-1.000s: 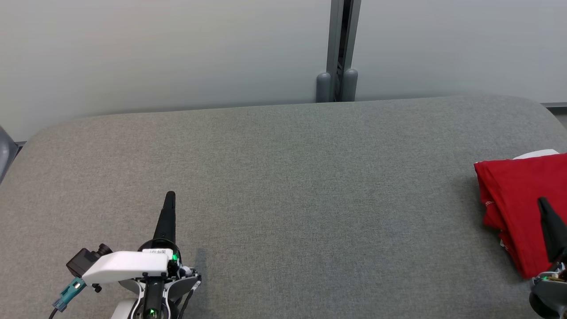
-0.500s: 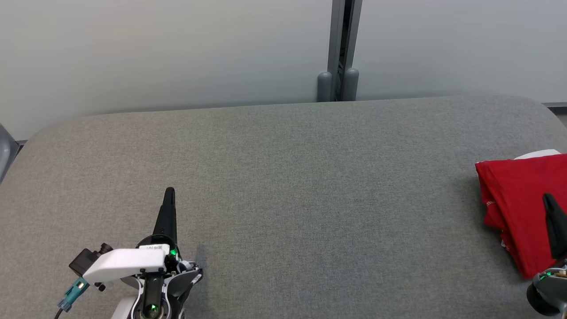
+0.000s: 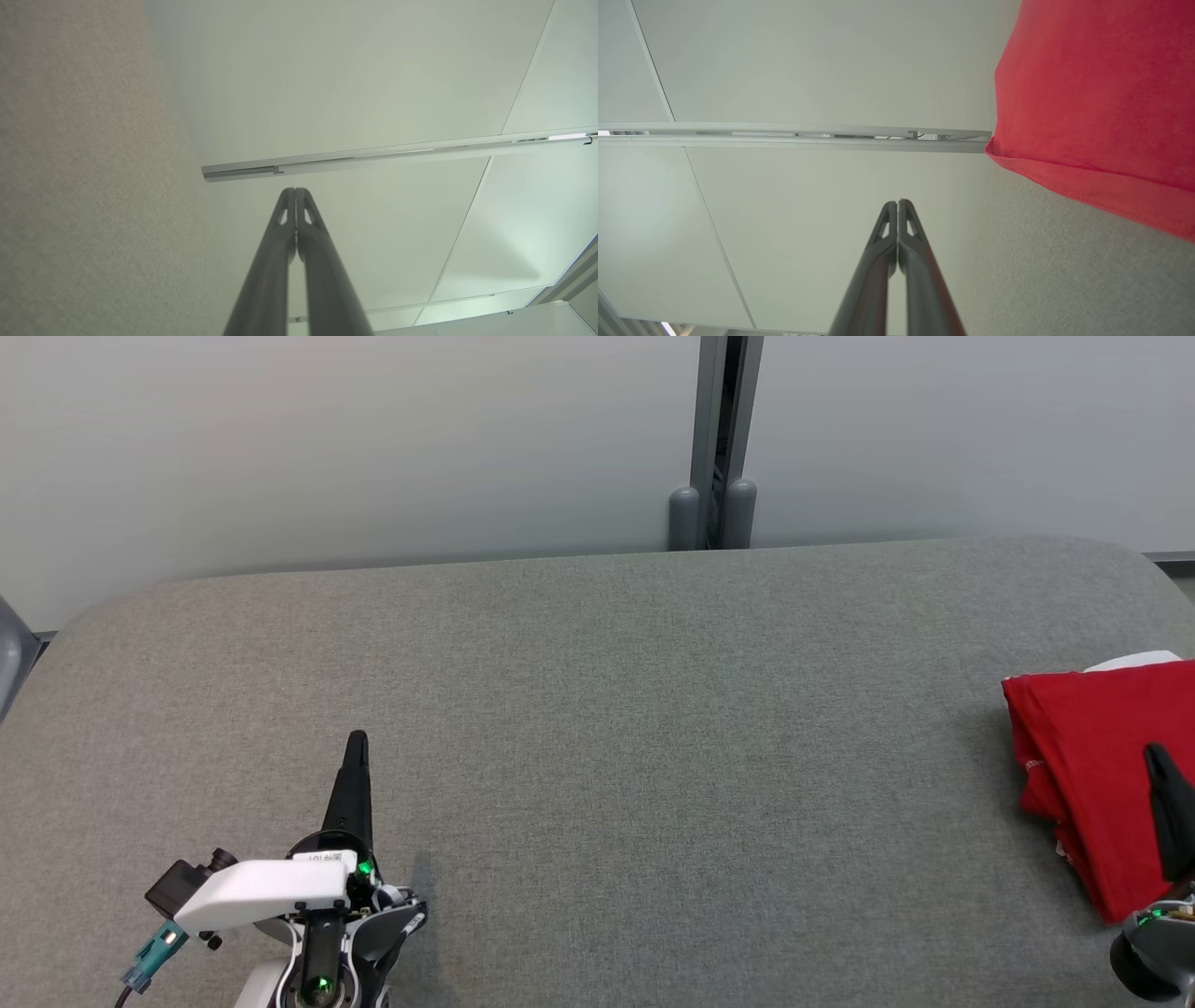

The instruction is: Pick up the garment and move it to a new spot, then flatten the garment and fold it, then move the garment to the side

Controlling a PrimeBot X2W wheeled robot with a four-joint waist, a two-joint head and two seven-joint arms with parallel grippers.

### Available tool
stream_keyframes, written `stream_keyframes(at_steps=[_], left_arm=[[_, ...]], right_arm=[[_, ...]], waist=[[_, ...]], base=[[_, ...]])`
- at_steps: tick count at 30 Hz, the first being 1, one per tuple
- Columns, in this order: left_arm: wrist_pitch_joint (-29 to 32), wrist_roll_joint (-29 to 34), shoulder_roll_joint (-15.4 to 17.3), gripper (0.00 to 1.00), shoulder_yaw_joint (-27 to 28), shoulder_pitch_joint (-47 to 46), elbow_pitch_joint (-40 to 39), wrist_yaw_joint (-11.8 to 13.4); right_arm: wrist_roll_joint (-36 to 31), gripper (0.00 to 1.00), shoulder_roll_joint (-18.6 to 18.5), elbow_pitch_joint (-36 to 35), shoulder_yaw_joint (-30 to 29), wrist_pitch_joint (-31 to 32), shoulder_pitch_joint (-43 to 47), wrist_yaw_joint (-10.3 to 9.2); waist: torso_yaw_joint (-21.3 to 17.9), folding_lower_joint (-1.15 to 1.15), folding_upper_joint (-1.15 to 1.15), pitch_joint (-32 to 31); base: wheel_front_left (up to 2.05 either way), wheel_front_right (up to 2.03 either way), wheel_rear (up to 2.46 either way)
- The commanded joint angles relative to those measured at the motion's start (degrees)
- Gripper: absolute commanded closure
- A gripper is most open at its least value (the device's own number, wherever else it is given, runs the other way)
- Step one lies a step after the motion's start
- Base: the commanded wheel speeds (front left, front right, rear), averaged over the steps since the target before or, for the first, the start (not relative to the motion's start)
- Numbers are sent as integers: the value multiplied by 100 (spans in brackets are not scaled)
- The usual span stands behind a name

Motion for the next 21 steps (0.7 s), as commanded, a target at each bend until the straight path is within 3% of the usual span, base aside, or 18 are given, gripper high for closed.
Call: stream_keyframes(at_steps=[1,21], left_arm=[[-9,12,17,100,20,-70,3,-33],[-9,12,17,100,20,-70,2,-33]], right_arm=[[8,100,-40,5,-16,27,-52,0],[6,100,-39,5,-17,29,-52,0]], waist=[[0,0,0,0],[0,0,0,0]], base=[[0,0,0],[0,0,0]])
